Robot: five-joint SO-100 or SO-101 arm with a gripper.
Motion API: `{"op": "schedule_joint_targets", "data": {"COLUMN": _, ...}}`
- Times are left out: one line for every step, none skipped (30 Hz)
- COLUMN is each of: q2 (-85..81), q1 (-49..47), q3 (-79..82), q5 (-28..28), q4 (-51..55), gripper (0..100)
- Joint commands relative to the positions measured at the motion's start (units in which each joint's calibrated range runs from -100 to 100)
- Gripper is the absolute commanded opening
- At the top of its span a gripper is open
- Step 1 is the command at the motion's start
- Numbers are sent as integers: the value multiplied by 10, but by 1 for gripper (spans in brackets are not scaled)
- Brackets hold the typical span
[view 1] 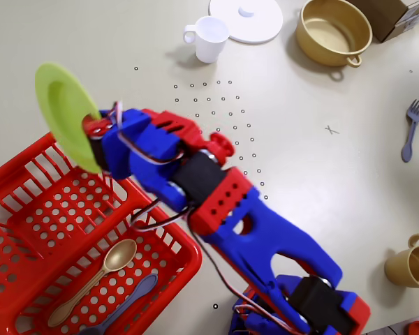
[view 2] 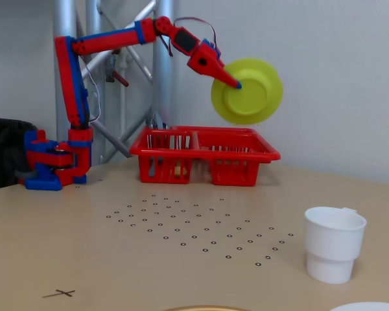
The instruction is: Grasp the plate, place it on the cross drawn on the table.
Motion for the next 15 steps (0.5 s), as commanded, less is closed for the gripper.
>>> {"op": "schedule_joint_targets", "data": {"q2": -76, "q1": 31, "q3": -33, "q5": -11, "q4": 1, "gripper": 0}}
{"op": "schedule_joint_targets", "data": {"q2": -88, "q1": 43, "q3": -26, "q5": -16, "q4": 1, "gripper": 0}}
{"op": "schedule_joint_targets", "data": {"q2": -100, "q1": 55, "q3": -21, "q5": -21, "q4": 1, "gripper": 0}}
{"op": "schedule_joint_targets", "data": {"q2": -111, "q1": 67, "q3": -16, "q5": -29, "q4": 1, "gripper": 0}}
{"op": "schedule_joint_targets", "data": {"q2": -122, "q1": 80, "q3": -12, "q5": -36, "q4": 1, "gripper": 0}}
{"op": "schedule_joint_targets", "data": {"q2": -134, "q1": 93, "q3": -8, "q5": -42, "q4": 1, "gripper": 0}}
{"op": "schedule_joint_targets", "data": {"q2": -146, "q1": 109, "q3": -3, "q5": -49, "q4": 1, "gripper": 0}}
{"op": "schedule_joint_targets", "data": {"q2": -159, "q1": 126, "q3": 2, "q5": -58, "q4": 1, "gripper": 0}}
{"op": "schedule_joint_targets", "data": {"q2": -171, "q1": 143, "q3": 7, "q5": -65, "q4": 1, "gripper": 0}}
{"op": "schedule_joint_targets", "data": {"q2": -184, "q1": 162, "q3": 14, "q5": -72, "q4": 1, "gripper": 0}}
{"op": "schedule_joint_targets", "data": {"q2": -196, "q1": 181, "q3": 21, "q5": -79, "q4": 1, "gripper": 0}}
{"op": "schedule_joint_targets", "data": {"q2": -207, "q1": 199, "q3": 28, "q5": -86, "q4": 1, "gripper": 0}}
{"op": "schedule_joint_targets", "data": {"q2": -217, "q1": 218, "q3": 35, "q5": -95, "q4": 1, "gripper": 0}}
{"op": "schedule_joint_targets", "data": {"q2": -227, "q1": 236, "q3": 43, "q5": -105, "q4": 1, "gripper": 0}}
{"op": "schedule_joint_targets", "data": {"q2": -236, "q1": 253, "q3": 53, "q5": -115, "q4": 3, "gripper": 0}}
